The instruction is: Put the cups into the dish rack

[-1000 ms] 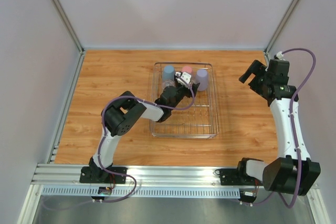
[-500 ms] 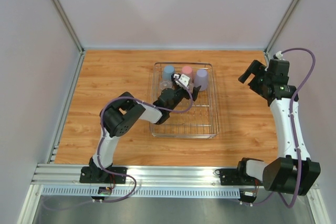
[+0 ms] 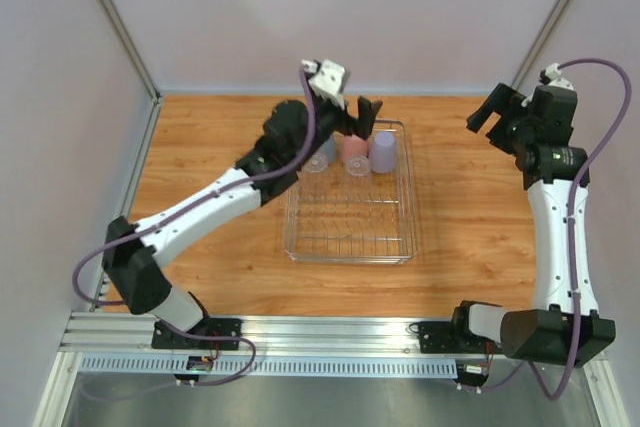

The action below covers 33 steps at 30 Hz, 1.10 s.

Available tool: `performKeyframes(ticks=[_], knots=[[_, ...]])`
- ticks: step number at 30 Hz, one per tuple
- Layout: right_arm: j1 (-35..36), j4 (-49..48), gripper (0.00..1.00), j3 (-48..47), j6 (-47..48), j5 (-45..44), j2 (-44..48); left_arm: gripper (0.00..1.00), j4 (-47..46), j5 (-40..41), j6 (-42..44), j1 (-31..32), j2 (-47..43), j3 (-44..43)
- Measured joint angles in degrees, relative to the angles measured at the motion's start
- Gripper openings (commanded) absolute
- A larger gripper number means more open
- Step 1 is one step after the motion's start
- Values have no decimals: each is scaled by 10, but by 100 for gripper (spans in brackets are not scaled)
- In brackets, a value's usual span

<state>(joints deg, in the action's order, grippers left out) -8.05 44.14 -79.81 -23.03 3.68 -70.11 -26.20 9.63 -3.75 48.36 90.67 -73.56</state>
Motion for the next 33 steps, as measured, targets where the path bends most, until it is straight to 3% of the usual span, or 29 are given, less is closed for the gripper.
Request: performKeyframes(ticks=[3,5,10,14,18,25,33], knots=[[0,-3,100,-48,9,-7,5,100,209,7,-26,-21,-55,-156],[0,-15,100,-61,13,-5,19,100,313,3,-57,-58,-113,-197],[0,-35,100,-61,17,13,59,100,490,-23,-116,-206,-291,-167],[0,-60,100,-42,18,33,97,100,600,-25,-118,-235,-398,-126],[0,-94,100,57,12,63,170,100,654,-15,-126,-238,-488,-35],[0,-118,100,283,-8,73,336,100,698,43,-189,-238,-664,227],[0,-119,100,310,-16,69,381,100,714,64,-209,-238,-701,244]])
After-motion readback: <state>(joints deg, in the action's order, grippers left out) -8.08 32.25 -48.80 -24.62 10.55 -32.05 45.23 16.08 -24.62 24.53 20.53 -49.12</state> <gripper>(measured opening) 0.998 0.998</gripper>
